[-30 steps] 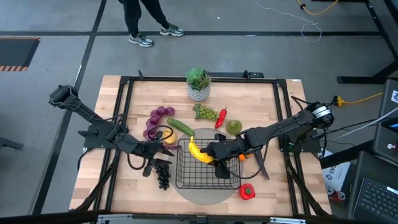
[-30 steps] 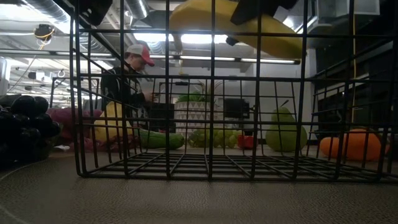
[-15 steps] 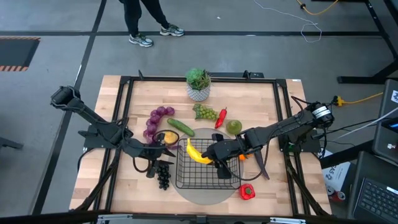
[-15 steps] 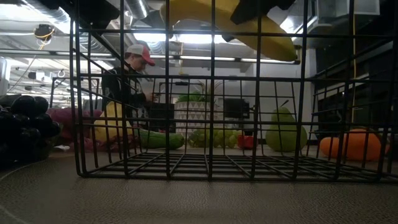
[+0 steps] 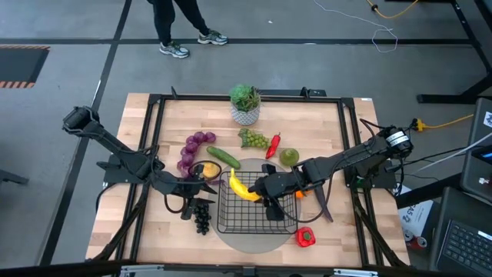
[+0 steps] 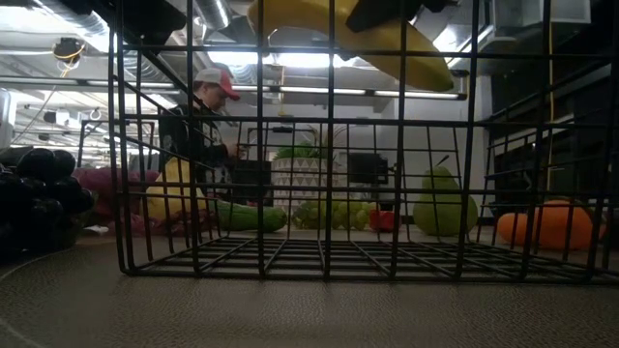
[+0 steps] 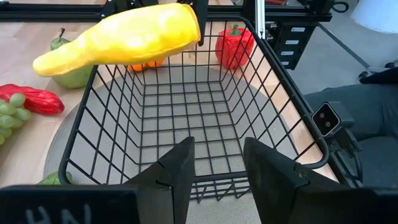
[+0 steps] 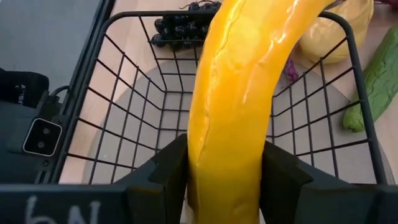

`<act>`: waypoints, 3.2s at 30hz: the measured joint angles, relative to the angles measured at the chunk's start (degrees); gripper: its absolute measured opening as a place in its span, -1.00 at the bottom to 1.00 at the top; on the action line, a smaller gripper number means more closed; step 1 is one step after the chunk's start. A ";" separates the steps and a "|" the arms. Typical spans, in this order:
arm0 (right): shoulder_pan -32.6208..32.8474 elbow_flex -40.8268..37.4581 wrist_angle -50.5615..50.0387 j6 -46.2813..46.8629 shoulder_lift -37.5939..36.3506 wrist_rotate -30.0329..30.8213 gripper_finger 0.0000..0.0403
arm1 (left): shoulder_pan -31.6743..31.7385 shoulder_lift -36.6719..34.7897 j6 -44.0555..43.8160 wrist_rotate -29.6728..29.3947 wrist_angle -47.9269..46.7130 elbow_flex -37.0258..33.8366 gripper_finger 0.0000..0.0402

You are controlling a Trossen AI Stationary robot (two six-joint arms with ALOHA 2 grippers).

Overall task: Build produce basket
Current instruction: Put the yellow banana into the black wire basket, then put the green pear into the black wire basket

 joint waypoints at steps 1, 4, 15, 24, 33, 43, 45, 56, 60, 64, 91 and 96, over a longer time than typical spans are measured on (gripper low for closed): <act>0.00 0.00 0.02 -0.03 0.00 0.00 -0.22 | 0.00 0.00 0.01 0.00 0.00 0.02 -0.33; -0.01 0.00 0.00 -0.10 0.00 0.00 -0.22 | -0.01 0.00 -0.02 0.00 0.00 0.02 -0.33; -0.03 0.00 1.10 0.08 0.00 -2.96 -0.22 | -0.01 -0.02 -3.04 0.02 0.00 0.02 -0.33; 0.03 0.00 1.07 3.07 0.00 -3.50 -0.22 | -0.01 -0.02 -2.97 0.02 0.00 0.02 -0.33; 0.13 0.00 0.18 6.24 0.00 -0.05 -0.10 | -0.01 -0.02 -2.95 0.02 0.00 0.04 -0.33; 0.45 0.00 0.28 5.89 -0.02 -5.49 0.23 | -0.01 -0.02 -2.90 0.02 0.00 0.04 -0.34; 0.43 0.00 0.28 5.88 -0.02 -5.95 0.24 | -0.01 -0.02 -2.90 0.02 0.00 0.04 -0.34; -1.02 6.25 -15.49 3.09 -1.48 -23.89 0.24 | -0.01 -0.04 -2.77 0.06 0.00 0.08 -0.34; -1.73 11.33 -25.31 0.19 -2.86 -18.51 0.24 | 0.00 -0.04 -2.77 0.04 -0.01 0.08 -0.34; -2.25 15.37 -33.79 0.44 -5.90 -8.74 0.24 | -0.01 -0.04 -2.81 0.04 0.00 0.08 -0.34; -2.65 16.61 -29.38 -1.56 -11.11 17.28 0.24 | 0.01 -0.04 -2.79 0.02 0.00 0.08 -0.33; -2.66 16.61 -29.42 -3.42 -10.85 11.69 0.24 | 0.01 -0.04 -2.79 0.00 0.00 0.08 -0.33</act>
